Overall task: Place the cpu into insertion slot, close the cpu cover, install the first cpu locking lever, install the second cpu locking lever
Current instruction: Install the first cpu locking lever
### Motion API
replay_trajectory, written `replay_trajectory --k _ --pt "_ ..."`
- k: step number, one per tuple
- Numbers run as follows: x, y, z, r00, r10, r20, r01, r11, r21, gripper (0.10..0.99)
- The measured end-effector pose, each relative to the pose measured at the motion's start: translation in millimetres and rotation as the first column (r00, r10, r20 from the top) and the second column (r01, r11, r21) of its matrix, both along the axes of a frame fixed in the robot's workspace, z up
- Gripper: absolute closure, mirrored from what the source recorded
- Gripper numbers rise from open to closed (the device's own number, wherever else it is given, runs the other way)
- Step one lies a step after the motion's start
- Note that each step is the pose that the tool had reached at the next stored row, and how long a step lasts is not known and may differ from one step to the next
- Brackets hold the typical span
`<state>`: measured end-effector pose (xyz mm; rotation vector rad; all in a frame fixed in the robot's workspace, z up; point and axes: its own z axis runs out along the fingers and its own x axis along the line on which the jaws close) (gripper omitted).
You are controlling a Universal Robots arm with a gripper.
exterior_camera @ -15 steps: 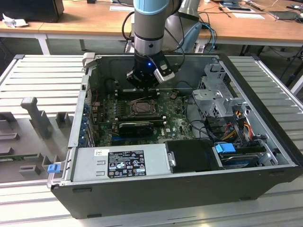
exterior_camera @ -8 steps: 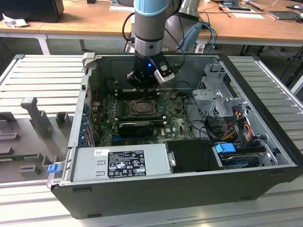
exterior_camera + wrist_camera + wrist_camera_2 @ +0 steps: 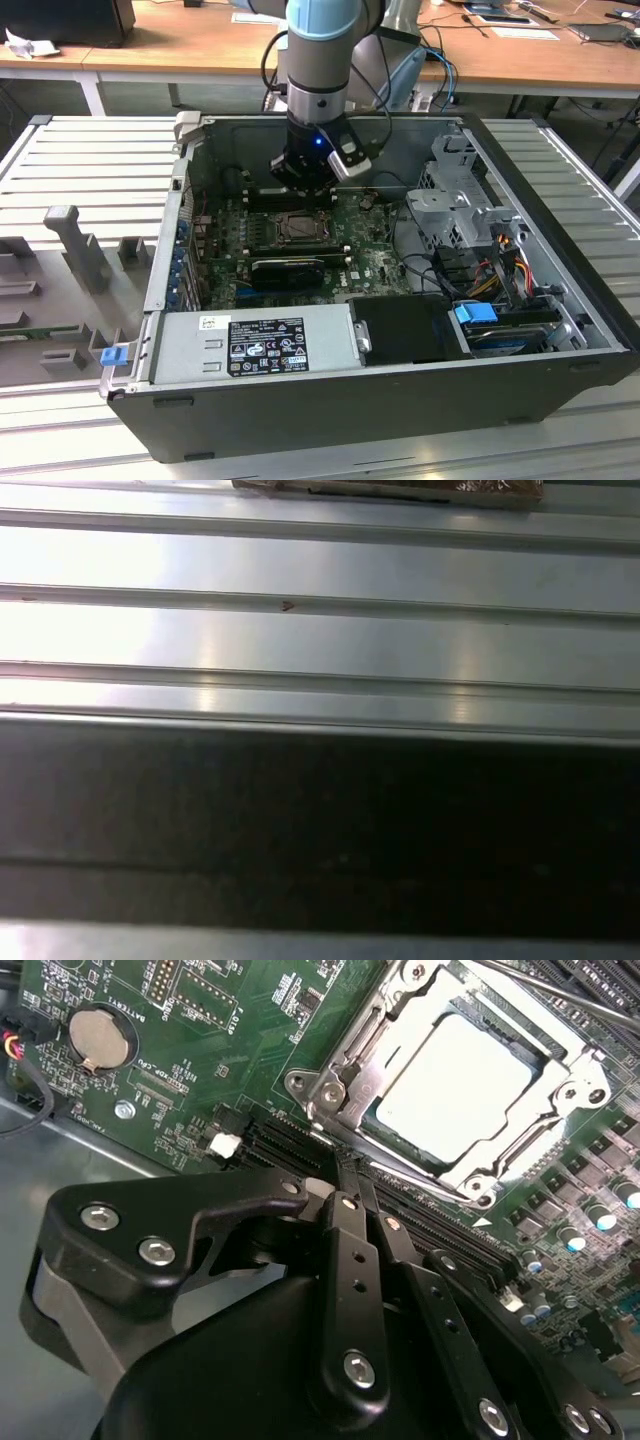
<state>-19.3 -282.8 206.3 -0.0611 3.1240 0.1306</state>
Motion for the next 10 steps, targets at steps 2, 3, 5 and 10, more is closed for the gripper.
replay_trajectory --k 2,3,5,10 --pt "0.0 0.0 -1.0 1.0 -0.001 -0.0001 0.001 1.0 0.0 0.98" --pt "0.0 0.0 -1.3 1.0 -0.001 -0.0001 0.001 1.0 0.0 0.98" --pt "0.3 0.0 -1.9 1.0 -0.002 -0.0002 0.002 1.0 0.0 0.98" --pt "1.4 -0.3 -3.5 1.0 -0.003 0.0 0.003 1.0 0.0 0.98"
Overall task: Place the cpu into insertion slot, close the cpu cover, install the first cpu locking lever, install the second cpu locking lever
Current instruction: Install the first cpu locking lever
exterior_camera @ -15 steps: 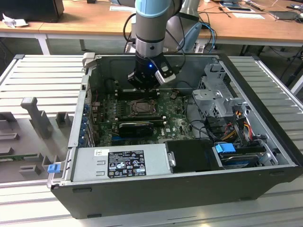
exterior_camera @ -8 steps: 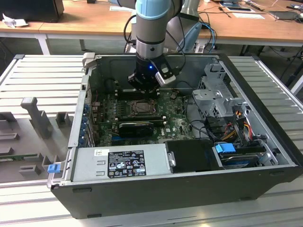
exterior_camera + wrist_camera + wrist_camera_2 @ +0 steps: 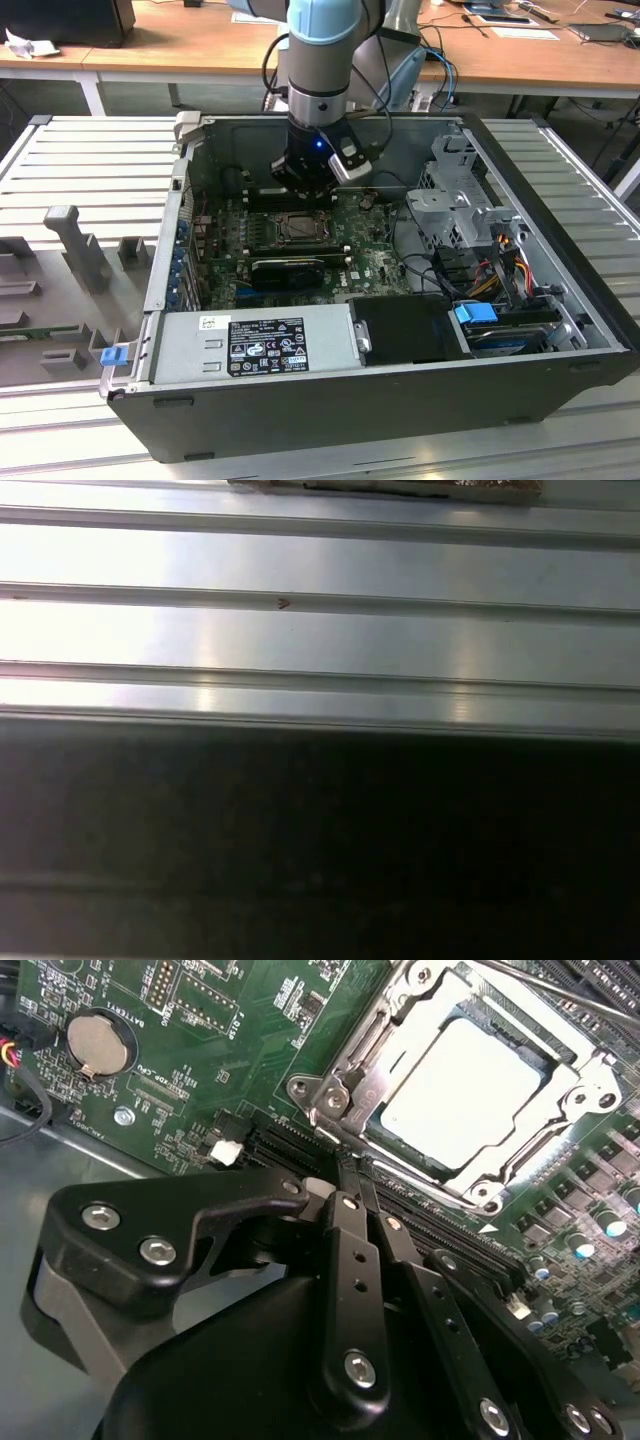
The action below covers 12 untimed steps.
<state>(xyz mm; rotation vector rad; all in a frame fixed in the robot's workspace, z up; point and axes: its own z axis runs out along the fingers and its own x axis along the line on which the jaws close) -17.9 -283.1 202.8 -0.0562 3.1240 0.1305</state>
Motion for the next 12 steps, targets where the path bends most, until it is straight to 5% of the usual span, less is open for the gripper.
replay_trajectory --k 12 --pt "0.2 -5.0 -1.5 1.0 -0.001 0.0 0.001 0.9999 0.011 0.98"
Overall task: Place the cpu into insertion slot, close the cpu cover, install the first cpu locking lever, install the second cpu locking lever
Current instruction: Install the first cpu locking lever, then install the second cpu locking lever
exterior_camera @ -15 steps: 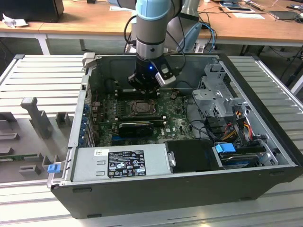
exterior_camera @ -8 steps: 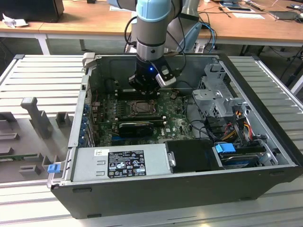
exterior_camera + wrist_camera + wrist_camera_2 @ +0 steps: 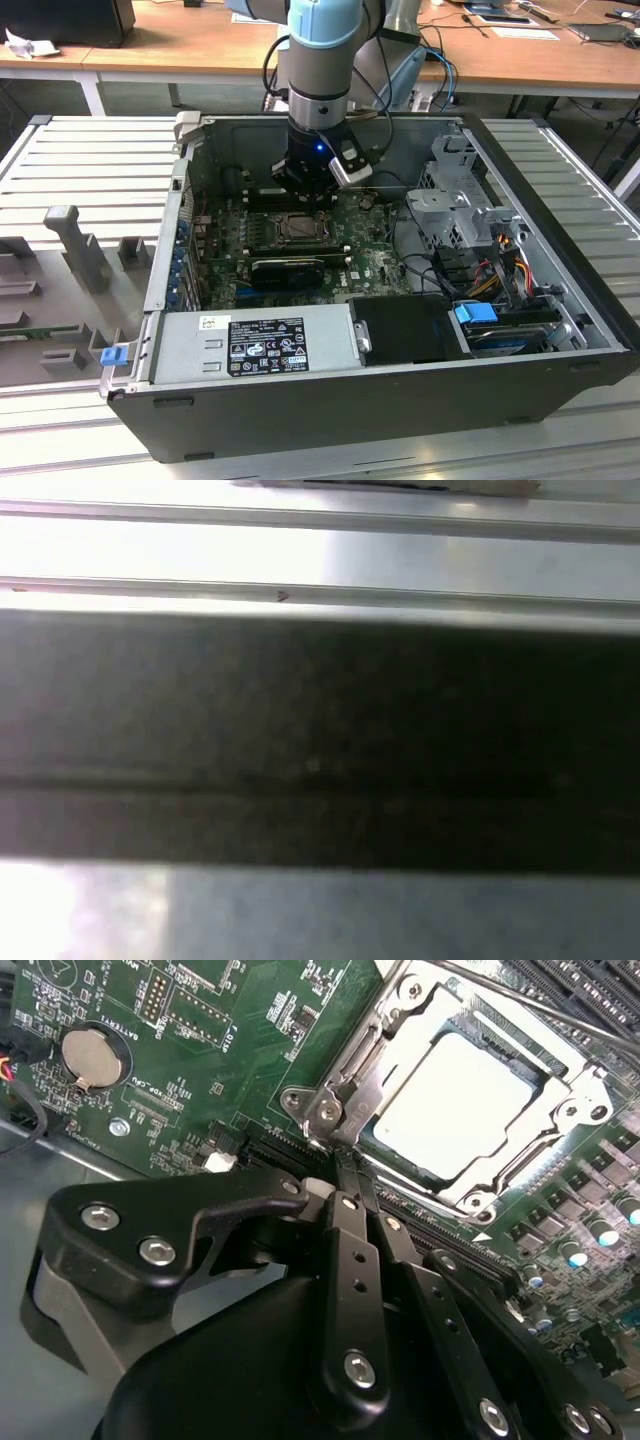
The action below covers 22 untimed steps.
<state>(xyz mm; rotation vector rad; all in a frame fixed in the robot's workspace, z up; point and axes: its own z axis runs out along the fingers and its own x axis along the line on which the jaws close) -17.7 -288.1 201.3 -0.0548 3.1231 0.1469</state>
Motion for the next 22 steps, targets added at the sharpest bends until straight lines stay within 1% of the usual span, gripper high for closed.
replay_trajectory --k 1,3,5,6,18,22 --pt "0.0 0.0 0.2 1.0 0.0 0.0 0.0 1.0 0.0 0.98" --pt "0.0 0.0 3.4 1.0 0.0 0.0001 0.0 1.0 0.0 0.98" --pt "0.0 0.0 12.9 1.0 0.0 -0.0001 0.0 1.0 0.0 0.98" --pt "0.0 -0.1 14.1 1.0 0.0 0.0001 0.0 1.0 0.0 0.98" --pt "0.0 -3.2 14.2 1.0 0.0 0.0 0.0 1.0 -0.001 0.98" --pt "0.0 -5.5 14.2 1.0 0.0 -0.0001 0.0 1.0 -0.001 0.98"
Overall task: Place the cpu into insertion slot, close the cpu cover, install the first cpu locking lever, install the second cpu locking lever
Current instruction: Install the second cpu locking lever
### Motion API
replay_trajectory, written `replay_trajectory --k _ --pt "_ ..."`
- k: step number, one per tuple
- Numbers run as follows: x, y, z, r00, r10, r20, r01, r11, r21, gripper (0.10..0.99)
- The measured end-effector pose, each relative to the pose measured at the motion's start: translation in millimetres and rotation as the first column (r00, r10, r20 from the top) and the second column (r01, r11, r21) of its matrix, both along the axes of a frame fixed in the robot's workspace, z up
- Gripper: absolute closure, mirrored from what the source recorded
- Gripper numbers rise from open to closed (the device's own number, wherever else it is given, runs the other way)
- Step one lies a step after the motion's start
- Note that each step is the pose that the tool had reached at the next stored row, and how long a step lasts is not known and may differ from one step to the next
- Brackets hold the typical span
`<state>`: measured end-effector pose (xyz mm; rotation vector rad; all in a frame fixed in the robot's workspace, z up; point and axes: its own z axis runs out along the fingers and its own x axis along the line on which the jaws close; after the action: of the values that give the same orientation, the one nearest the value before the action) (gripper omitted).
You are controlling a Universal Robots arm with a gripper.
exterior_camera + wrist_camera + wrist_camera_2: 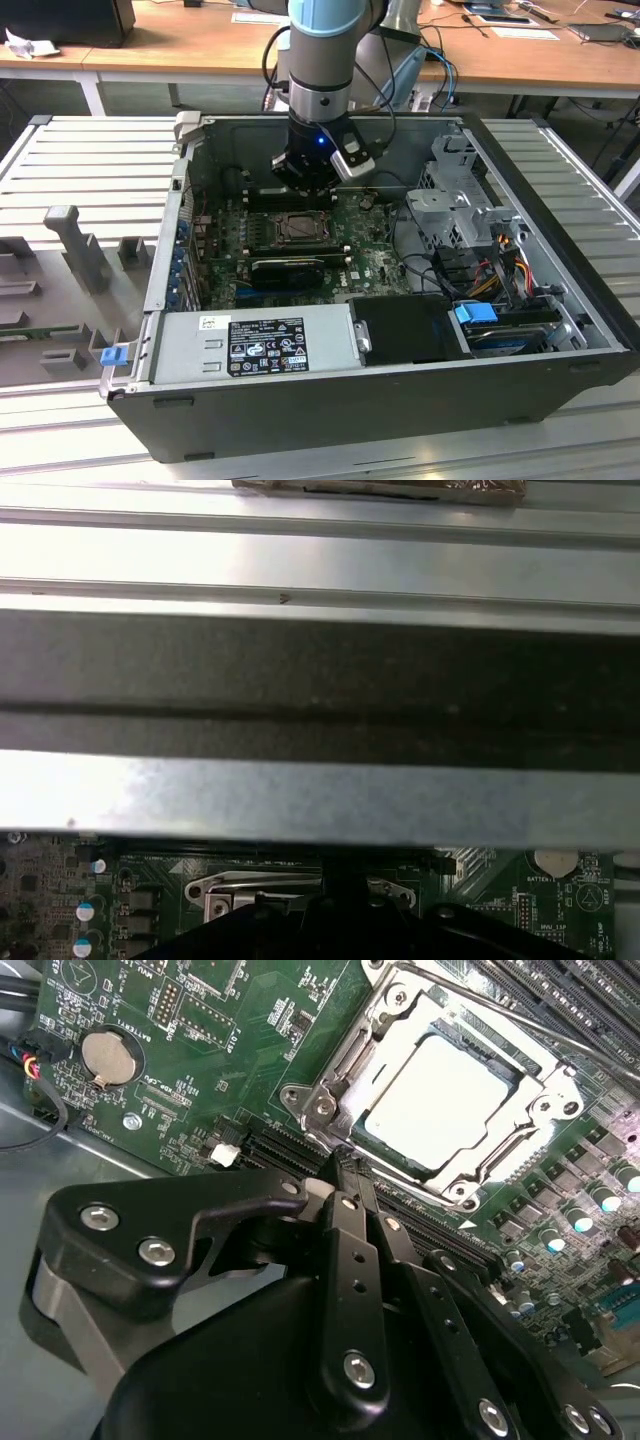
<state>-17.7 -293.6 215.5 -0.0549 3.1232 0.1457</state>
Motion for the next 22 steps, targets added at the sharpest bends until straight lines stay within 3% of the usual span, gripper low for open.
replay_trajectory --k 6,8,22 --pt "0.0 -0.6 1.2 1.0 0.0 -0.0001 0.0 1.0 0.0 0.98" --pt "0.0 -0.5 7.1 1.0 0.0 0.0 0.0 1.0 0.0 0.98" --pt "0.0 -6.7 7.4 1.0 0.0 0.0001 0.0 1.0 0.0 0.98"
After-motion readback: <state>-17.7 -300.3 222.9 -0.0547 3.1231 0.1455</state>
